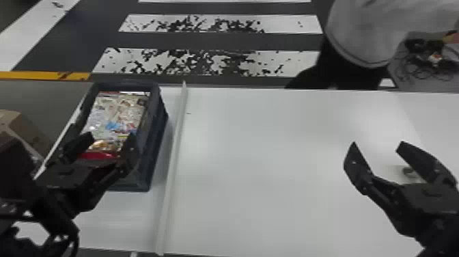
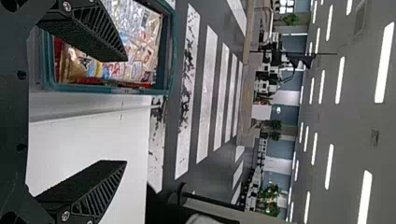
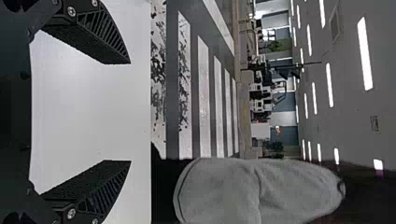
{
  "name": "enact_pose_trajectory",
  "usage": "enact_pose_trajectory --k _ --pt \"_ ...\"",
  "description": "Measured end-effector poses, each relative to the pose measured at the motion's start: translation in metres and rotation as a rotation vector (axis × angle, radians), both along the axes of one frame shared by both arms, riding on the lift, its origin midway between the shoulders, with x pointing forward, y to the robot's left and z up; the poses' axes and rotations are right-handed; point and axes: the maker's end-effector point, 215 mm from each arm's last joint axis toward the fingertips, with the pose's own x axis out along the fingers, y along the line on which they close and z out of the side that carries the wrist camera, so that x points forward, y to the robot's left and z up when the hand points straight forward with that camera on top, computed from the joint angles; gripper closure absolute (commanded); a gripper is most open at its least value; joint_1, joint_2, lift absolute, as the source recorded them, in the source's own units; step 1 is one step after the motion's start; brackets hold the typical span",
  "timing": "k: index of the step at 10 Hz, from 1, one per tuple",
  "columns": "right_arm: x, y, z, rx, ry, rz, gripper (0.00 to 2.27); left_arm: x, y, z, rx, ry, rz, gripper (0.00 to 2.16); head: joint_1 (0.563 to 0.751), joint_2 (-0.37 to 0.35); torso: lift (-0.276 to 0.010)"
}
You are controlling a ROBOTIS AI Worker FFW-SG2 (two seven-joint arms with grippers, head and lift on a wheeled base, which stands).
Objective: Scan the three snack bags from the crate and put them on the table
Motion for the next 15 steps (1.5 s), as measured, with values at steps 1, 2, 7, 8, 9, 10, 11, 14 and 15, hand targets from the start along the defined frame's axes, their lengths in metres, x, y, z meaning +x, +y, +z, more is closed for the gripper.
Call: enact_pose_trajectory --k 1,2,7,8,9,10,11,14,15 --pt "0.002 0.006 -0.003 -0.014 0.007 0.004 0.13 0.011 0.016 -0.009 -0.001 0.022 0.023 0.1 0.695 0.138 -0.094" --pt "0.003 0.015 -0.005 -0.023 0.008 0.009 0.13 0.023 0.032 -0.019 0.003 0.04 0.043 0.1 0.695 0.154 -0.094" --pt "0.004 0.047 -0.025 -0.056 0.025 0.053 0.13 0.075 0.067 -0.064 -0.043 0.174 0.062 0.1 0.695 0.246 -0.094" --pt "0.006 0.048 -0.027 -0.062 0.024 0.047 0.13 0.086 0.077 -0.072 -0.05 0.198 0.074 0.1 0.695 0.253 -0.094" --pt "0.008 0.048 -0.029 -0.067 0.022 0.043 0.13 0.096 0.091 -0.081 -0.041 0.219 0.091 0.1 0.695 0.268 -0.094" --pt "0.011 0.048 -0.03 -0.07 0.019 0.039 0.13 0.104 0.103 -0.089 -0.027 0.234 0.101 0.1 0.695 0.281 -0.094" --pt "0.014 0.046 -0.032 -0.076 0.017 0.028 0.13 0.112 0.114 -0.093 -0.011 0.239 0.106 0.1 0.695 0.285 -0.094" --pt "0.023 0.048 -0.037 -0.09 0.012 0.022 0.13 0.131 0.115 -0.088 -0.007 0.223 0.086 0.1 0.695 0.287 -0.094" --pt "0.025 0.048 -0.037 -0.094 0.01 0.021 0.13 0.14 0.113 -0.087 -0.009 0.223 0.083 0.1 0.695 0.281 -0.094"
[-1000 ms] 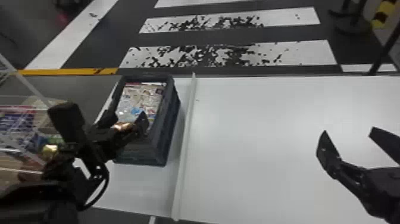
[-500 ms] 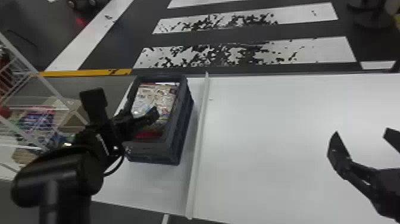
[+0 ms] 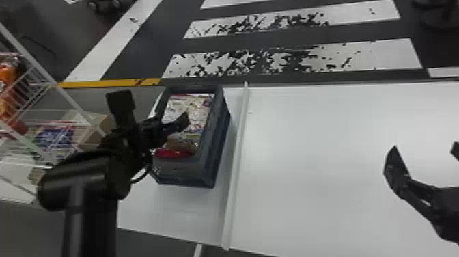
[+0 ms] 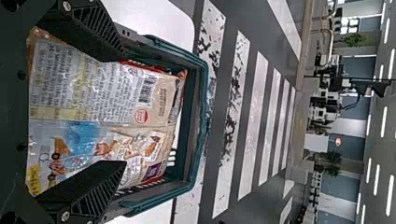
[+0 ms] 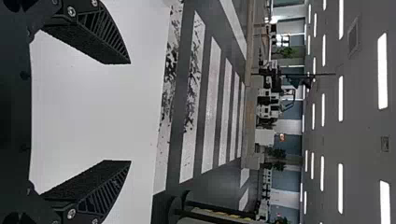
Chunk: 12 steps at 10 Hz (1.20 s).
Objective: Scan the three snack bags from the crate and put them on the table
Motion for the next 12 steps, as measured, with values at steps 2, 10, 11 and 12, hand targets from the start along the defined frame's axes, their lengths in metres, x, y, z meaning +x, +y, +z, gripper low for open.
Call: enact_pose_trajectory --k 2,10,11,12 --pt "0.004 -0.003 0.0 -0.017 -0.006 -0.007 0.13 0.015 -0.009 0.0 -0.007 0.012 -0.012 0.1 0.695 0.261 -0.094" --pt "0.003 -0.005 0.009 -0.025 -0.028 -0.009 0.13 -0.012 -0.024 -0.042 -0.043 0.225 -0.059 1.92 0.695 0.245 -0.094" --pt "0.002 -0.004 0.009 -0.019 -0.027 -0.008 0.13 -0.016 -0.02 -0.036 -0.029 0.21 -0.054 1.92 0.695 0.251 -0.094" --pt "0.001 -0.002 0.01 -0.013 -0.027 -0.006 0.13 -0.021 -0.015 -0.027 -0.017 0.191 -0.044 1.92 0.695 0.26 -0.094"
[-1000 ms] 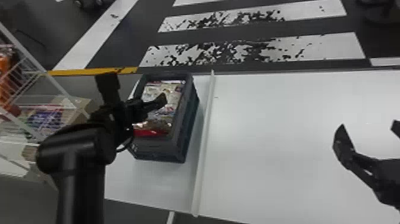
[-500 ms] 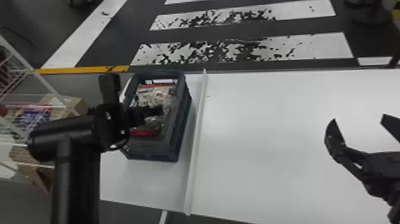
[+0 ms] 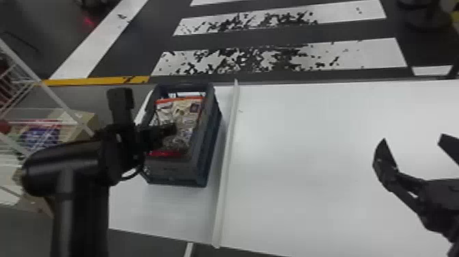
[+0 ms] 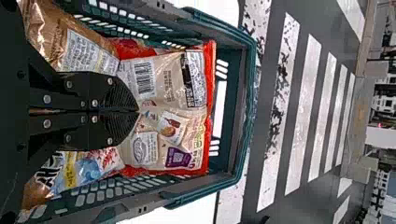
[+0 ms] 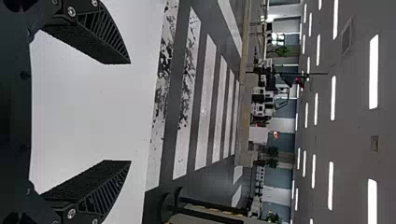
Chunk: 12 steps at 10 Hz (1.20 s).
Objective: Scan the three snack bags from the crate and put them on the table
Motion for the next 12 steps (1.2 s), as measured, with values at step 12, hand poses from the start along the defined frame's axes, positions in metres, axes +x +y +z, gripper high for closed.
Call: enact_pose_trajectory --k 12 --pt "0.001 0.0 0.011 0.008 -0.02 -0.014 0.13 -0.015 0.006 0.078 0.041 -0.162 0.0 1.92 0.695 0.282 -0.094"
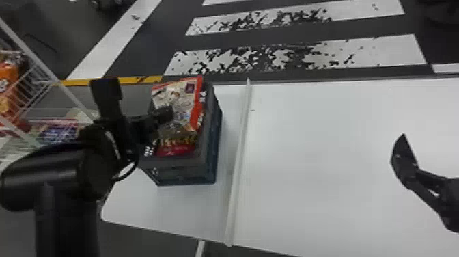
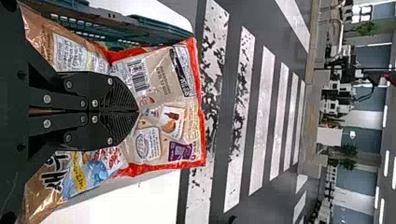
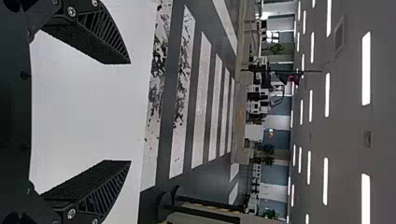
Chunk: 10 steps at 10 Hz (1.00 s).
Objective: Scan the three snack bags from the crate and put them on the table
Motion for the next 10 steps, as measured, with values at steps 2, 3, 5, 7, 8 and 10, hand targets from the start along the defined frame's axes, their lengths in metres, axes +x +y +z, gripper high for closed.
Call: enact_pose_trajectory --k 2,3,5,7,8,10 --pt "0.001 -0.003 0.001 -0.004 -0.003 -0.006 0.13 -0.004 -0.013 0.021 0.005 -0.042 -0.018 1.92 0.695 0.26 -0.094" --pt "0.002 -0.008 0.002 -0.007 -0.006 -0.014 0.13 -0.006 -0.021 0.03 -0.001 -0.062 -0.028 1.92 0.695 0.247 -0.094" --pt "0.003 -0.015 0.006 -0.01 -0.016 -0.027 0.13 -0.011 -0.041 0.048 -0.035 -0.102 -0.062 1.92 0.695 0.221 -0.094" --pt "0.006 -0.02 0.009 -0.012 -0.024 -0.037 0.13 -0.022 -0.081 0.064 -0.095 -0.126 -0.132 1.92 0.695 0.166 -0.094" --pt "0.007 -0.021 0.009 -0.014 -0.024 -0.039 0.13 -0.031 -0.112 0.068 -0.136 -0.128 -0.189 1.92 0.695 0.13 -0.094" --pt "0.01 -0.026 0.01 -0.013 -0.028 -0.047 0.13 -0.049 -0.185 0.068 -0.22 -0.112 -0.317 1.92 0.695 0.022 -0.094"
